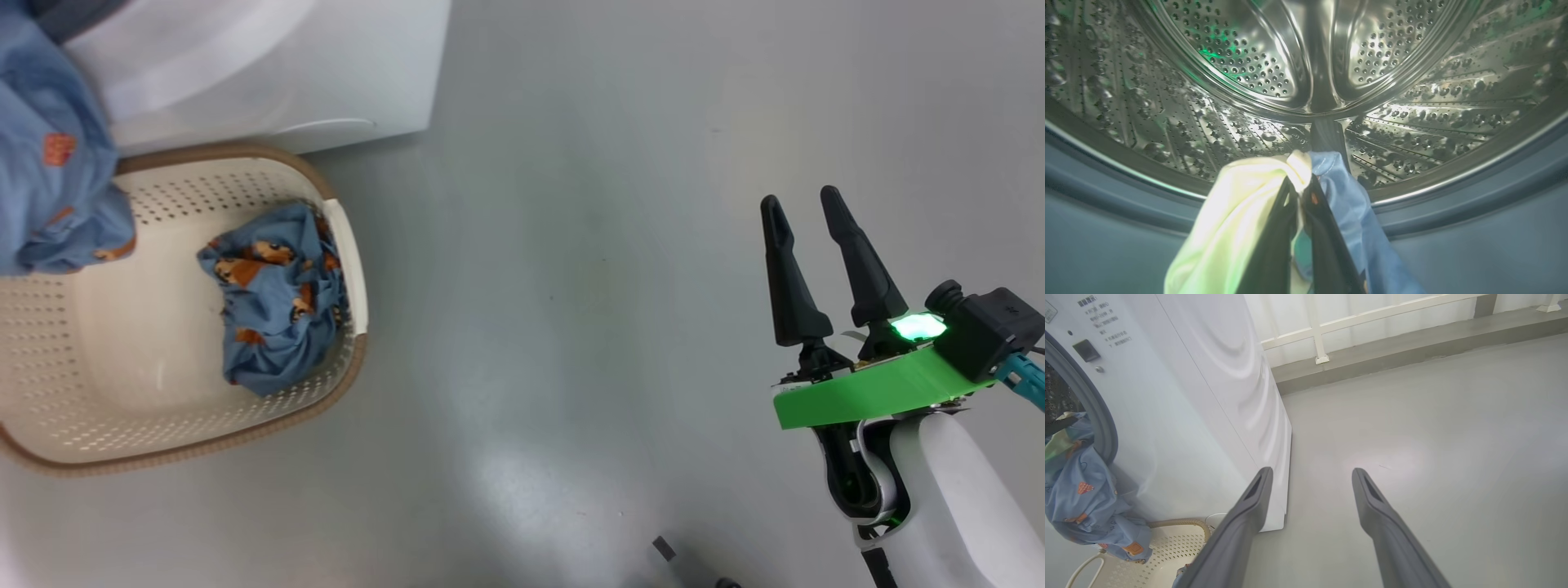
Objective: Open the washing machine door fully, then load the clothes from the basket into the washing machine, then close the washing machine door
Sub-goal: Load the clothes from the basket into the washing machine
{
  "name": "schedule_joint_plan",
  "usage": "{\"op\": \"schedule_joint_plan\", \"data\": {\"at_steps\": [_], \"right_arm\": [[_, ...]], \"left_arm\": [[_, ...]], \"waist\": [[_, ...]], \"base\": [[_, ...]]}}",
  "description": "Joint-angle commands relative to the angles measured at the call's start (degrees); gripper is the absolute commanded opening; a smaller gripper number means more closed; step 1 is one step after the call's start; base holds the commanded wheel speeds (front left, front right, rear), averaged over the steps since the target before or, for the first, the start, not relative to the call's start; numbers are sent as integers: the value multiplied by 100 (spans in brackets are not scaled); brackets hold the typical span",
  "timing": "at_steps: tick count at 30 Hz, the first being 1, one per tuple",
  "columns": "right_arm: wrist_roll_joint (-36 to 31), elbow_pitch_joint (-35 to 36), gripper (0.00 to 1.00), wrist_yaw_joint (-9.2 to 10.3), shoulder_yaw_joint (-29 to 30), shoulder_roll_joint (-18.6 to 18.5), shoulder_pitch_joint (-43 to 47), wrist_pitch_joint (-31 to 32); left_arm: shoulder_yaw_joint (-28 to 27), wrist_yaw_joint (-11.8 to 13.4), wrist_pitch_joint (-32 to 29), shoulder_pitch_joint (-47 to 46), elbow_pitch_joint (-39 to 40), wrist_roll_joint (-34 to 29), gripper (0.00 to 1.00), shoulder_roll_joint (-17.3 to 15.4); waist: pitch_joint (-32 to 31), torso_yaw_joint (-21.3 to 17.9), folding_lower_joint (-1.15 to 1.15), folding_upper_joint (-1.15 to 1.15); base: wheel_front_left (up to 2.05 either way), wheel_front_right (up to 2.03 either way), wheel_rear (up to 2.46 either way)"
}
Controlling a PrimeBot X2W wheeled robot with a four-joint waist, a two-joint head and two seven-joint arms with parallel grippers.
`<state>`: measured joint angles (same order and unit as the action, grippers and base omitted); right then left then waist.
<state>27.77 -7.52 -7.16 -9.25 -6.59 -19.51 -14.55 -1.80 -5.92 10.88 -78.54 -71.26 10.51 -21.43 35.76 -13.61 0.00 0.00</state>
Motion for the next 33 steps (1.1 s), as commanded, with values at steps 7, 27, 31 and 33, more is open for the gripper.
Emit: {"op": "schedule_joint_plan", "data": {"at_steps": [7, 27, 31, 33], "right_arm": [[2, 179, 100, -33, -205, 31, 43, -45], [-7, 343, 100, -33, -284, 133, 16, -45], [-5, 328, 100, -33, -295, 136, 20, -45], [-1, 318, 100, -33, -300, 138, 16, -45]], "left_arm": [[82, 37, 295, -490, 138, -72, 0, -478], [-322, 22, 411, 62, 1694, -243, 0, -500], [-270, 21, 411, -74, 1173, -261, 0, -513], [-231, 21, 411, -205, 894, -275, 0, -529]], "waist": [[188, -252, 0, 0], [345, -337, 0, 0], [325, -331, 0, 0], [311, -324, 0, 0]], "base": [[0, 0, 0], [0, 0, 0], [0, 0, 0], [0, 0, 0]]}}
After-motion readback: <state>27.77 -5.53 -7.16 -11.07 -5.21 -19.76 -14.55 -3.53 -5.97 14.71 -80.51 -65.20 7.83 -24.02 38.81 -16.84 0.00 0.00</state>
